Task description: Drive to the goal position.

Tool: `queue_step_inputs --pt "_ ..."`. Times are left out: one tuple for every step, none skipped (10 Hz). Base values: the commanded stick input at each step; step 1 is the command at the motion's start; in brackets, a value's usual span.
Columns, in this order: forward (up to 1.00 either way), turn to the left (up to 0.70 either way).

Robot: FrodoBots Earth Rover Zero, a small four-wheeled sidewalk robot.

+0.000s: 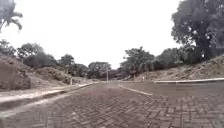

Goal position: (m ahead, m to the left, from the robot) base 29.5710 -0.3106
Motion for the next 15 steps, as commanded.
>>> queue_step_inputs --pt "1.00 0.00" --pt "1.00 0.00" --pt "1.00 0.00" --pt "1.00 0.00" --pt "1.00 0.00" --pt "1.00 0.00" --pt "1.00 0.00" --pt "1.00 0.00" --pt "1.00 0.00" --pt "1.00 0.00" --pt "1.00 0.00" --pt "1.00 0.00" --pt "1.00 0.00" --pt "1.00 0.00" --pt "1.00 0.00"
